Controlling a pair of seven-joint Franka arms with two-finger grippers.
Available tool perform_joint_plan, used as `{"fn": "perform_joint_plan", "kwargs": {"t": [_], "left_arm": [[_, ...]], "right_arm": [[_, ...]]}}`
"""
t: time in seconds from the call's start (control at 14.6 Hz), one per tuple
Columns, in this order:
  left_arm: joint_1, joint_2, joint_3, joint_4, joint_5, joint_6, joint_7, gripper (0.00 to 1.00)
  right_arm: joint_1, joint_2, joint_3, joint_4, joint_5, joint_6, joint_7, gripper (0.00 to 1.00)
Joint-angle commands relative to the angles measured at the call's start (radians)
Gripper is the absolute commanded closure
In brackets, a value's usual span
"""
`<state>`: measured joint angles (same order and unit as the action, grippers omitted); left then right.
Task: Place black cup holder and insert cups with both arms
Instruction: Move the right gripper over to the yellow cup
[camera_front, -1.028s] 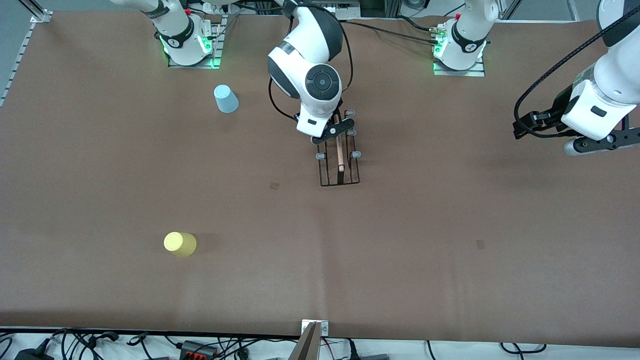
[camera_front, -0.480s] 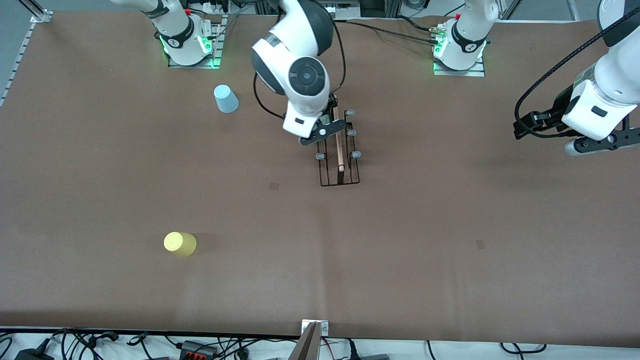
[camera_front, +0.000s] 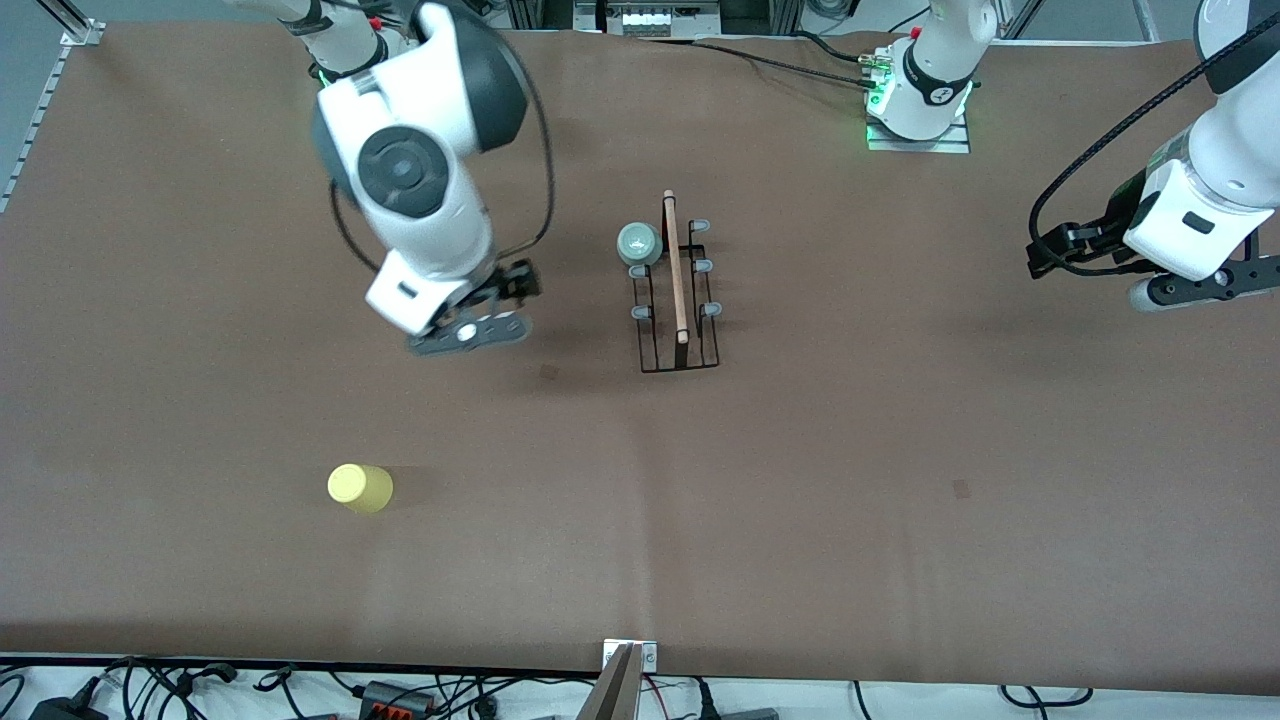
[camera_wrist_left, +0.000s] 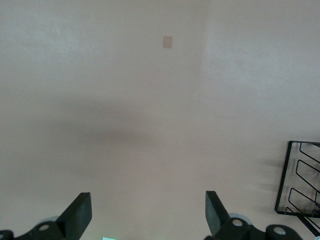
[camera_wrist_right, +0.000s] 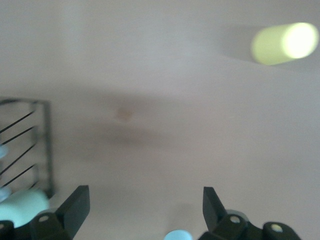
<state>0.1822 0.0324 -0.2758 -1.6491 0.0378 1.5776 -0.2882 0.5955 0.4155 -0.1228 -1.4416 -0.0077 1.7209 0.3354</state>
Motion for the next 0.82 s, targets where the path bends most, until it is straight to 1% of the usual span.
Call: {"fn": "perform_joint_plan", "kwargs": {"t": [0.0, 0.07, 0.14, 0.27, 0.34, 0.41, 0.48, 0.62, 0.75], "left_arm": [[0.013, -0.017, -0.010, -0.014, -0.003, 0.004, 0.021, 0.00], [0.013, -0.017, -0.010, -0.014, -0.003, 0.004, 0.020, 0.00], [0.013, -0.017, -0.010, -0.014, -0.003, 0.004, 0.020, 0.00], [0.013, -0.017, -0.010, -0.014, -0.003, 0.004, 0.021, 0.00], [0.013, -0.017, -0.010, -0.014, -0.003, 0.004, 0.021, 0.00], [0.014, -0.017, -0.010, -0.014, -0.003, 0.004, 0.021, 0.00], [0.014, -0.017, -0.010, -0.014, -0.003, 0.004, 0.021, 0.00], [0.014, -0.017, -0.010, -0.014, -0.003, 0.004, 0.021, 0.00], [0.016, -0.017, -0.010, -0.014, -0.003, 0.004, 0.021, 0.00]], "right_arm": [[-0.106, 0.034, -0.012, -0.003, -0.018, 0.016, -0.006, 0.00], [-0.130, 0.054, -0.018, 0.004, -0.023, 0.040, 0.000, 0.00], [-0.164, 0.061, -0.038, 0.009, -0.020, 0.077, -0.009, 0.00], [-0.250, 0.083, -0.044, 0.009, -0.014, 0.100, -0.012, 0.00], [-0.266, 0.094, -0.044, 0.009, -0.017, 0.103, -0.007, 0.00], [-0.269, 0.123, -0.047, 0.009, -0.034, 0.149, -0.006, 0.00], [-0.273, 0.129, -0.047, 0.006, -0.038, 0.196, -0.004, 0.00], [-0.301, 0.161, -0.046, 0.003, -0.026, 0.247, -0.004, 0.00], [-0.318, 0.201, -0.046, 0.007, 0.004, 0.288, -0.009, 0.00]]}}
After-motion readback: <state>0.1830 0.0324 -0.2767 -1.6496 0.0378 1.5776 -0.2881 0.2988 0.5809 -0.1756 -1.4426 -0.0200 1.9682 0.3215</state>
